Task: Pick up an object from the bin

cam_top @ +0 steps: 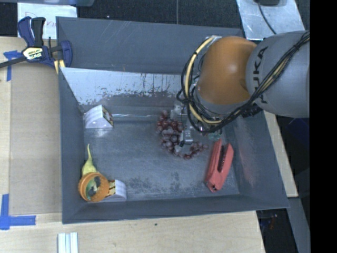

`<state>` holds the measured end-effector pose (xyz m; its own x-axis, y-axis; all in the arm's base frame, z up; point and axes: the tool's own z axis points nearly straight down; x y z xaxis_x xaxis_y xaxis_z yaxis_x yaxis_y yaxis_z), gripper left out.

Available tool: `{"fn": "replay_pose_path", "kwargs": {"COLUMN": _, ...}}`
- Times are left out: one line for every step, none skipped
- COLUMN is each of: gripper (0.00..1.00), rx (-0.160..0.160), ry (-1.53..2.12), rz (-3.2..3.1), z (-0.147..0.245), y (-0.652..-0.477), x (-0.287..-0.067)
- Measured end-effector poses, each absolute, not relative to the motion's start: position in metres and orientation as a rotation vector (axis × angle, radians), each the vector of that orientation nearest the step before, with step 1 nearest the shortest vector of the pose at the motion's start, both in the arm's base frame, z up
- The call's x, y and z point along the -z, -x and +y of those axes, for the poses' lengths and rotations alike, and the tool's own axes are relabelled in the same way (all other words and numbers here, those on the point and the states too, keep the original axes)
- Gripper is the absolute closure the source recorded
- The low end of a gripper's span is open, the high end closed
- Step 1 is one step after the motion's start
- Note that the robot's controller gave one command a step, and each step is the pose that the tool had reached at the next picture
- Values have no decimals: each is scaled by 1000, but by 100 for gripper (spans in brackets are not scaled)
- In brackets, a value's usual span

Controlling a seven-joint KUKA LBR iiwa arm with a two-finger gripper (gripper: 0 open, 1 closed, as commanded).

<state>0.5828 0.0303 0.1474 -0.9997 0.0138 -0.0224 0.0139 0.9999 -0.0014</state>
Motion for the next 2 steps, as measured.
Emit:
{"fn": "replay_pose_path", "kwargs": {"gripper": 0, "rx": 1, "ry": -46, "rz": 3111, "z": 39, "y": -590, "x": -148}}
{"fn": "replay_pose_path", "kwargs": {"gripper": 0, "rx": -1, "ry": -208, "rz": 3104, "z": 47, "y": -582, "x": -144}}
